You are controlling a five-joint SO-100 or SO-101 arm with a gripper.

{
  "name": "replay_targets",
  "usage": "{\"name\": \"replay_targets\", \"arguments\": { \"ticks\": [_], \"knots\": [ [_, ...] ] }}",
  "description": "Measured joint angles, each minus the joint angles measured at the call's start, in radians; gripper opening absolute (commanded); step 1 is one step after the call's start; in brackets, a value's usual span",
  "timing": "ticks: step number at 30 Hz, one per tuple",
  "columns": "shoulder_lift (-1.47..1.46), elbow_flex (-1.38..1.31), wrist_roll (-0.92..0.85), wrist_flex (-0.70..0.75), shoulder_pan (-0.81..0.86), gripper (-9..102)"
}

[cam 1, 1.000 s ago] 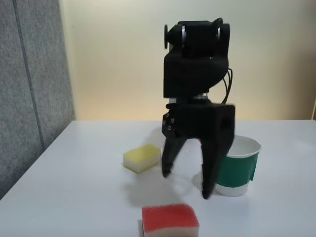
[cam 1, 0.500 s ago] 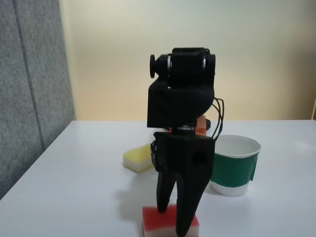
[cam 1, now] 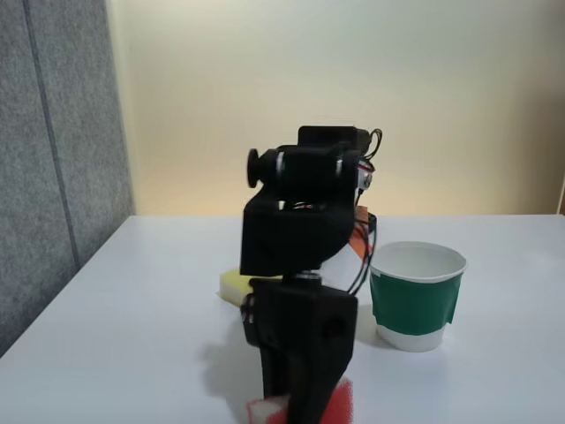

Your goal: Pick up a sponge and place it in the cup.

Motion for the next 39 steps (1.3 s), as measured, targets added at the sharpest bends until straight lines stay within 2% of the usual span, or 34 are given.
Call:
{"name": "replay_targets", "arguments": {
  "ticks": [5,7,12,16,19,24,29,32,36,37,39],
  "knots": [
    [0.077,0.002,-0.106,0.126,-0.005,0],
    [0.166,0.018,-0.095,0.196,-0.011,0],
    [0.489,0.114,-0.147,0.212,-0.038,0],
    [0.753,0.276,-0.011,0.202,-0.123,0],
    [1.012,0.6,0.117,0.061,-0.221,0],
    [1.443,1.345,0.37,-0.207,-0.374,0],
    [1.617,1.878,0.445,-0.454,-0.413,0],
    [1.683,2.102,0.445,-0.598,-0.377,0],
    [1.715,2.191,0.431,-0.66,-0.354,1],
    [1.724,2.191,0.422,-0.664,-0.347,5],
    [1.74,2.191,0.4,-0.666,-0.33,33]
  ]
}}
